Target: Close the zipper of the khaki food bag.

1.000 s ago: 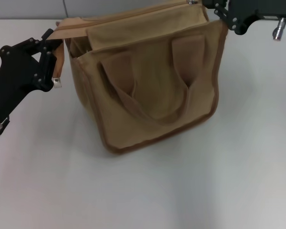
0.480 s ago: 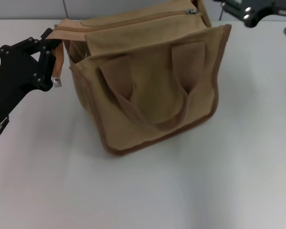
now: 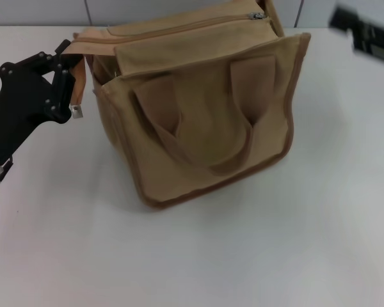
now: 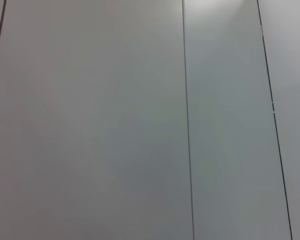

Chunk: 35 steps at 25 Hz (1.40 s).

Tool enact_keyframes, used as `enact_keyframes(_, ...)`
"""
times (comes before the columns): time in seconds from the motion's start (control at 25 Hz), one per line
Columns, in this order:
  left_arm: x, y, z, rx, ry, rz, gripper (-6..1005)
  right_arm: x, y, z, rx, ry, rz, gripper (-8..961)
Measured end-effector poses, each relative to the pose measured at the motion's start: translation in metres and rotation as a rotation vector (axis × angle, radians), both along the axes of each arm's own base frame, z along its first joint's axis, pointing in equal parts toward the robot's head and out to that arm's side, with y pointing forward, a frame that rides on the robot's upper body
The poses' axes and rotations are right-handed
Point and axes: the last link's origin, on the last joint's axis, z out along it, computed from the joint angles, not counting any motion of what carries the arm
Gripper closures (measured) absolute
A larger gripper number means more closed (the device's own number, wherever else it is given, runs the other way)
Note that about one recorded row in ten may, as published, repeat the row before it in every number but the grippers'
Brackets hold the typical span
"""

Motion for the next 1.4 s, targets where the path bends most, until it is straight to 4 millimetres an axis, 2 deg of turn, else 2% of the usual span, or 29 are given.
enact_keyframes(0.08, 0.000, 0.000, 0.000, -0.002, 0.002, 0.000, 938, 0.011, -0.012, -0.007, -0.085, 0.047, 0.005, 339)
enact_keyframes(0.32, -0.002, 0.001, -0.001, -0.005, 0.007, 0.014, 938, 0.047, -0.036, -0.035, -0.304, 0.023, -0.044, 240)
enact_keyframes(0.4, -0.003, 0.001, -0.001, -0.005, 0.010, 0.021, 937, 0.054, -0.040, -0.045, -0.341, -0.011, -0.045, 240)
enact_keyframes(0.6, -0.005, 0.000, 0.000, -0.004, 0.014, 0.027, 937, 0.059, -0.046, -0.062, -0.391, -0.082, -0.032, 240)
enact_keyframes(0.92, -0.008, -0.007, 0.005, -0.015, 0.000, 0.021, 936, 0.060, -0.049, -0.067, -0.413, -0.096, -0.035, 240)
enact_keyframes(1.0, -0.008, -0.006, 0.008, -0.037, -0.005, 0.013, 883, 0.061, -0.049, -0.067, -0.413, -0.096, -0.037, 240)
enact_keyframes(1.12, -0.008, -0.001, 0.020, -0.175, -0.026, 0.004, 803, 0.061, -0.049, -0.067, -0.412, -0.097, -0.040, 240)
enact_keyframes(1.2, -0.008, 0.000, 0.030, -0.278, -0.040, -0.003, 589, 0.063, -0.048, -0.067, -0.408, -0.102, -0.046, 240)
enact_keyframes(1.4, -0.004, -0.003, 0.047, -0.418, -0.070, -0.035, 387, 0.064, -0.047, -0.066, -0.406, -0.108, -0.051, 240)
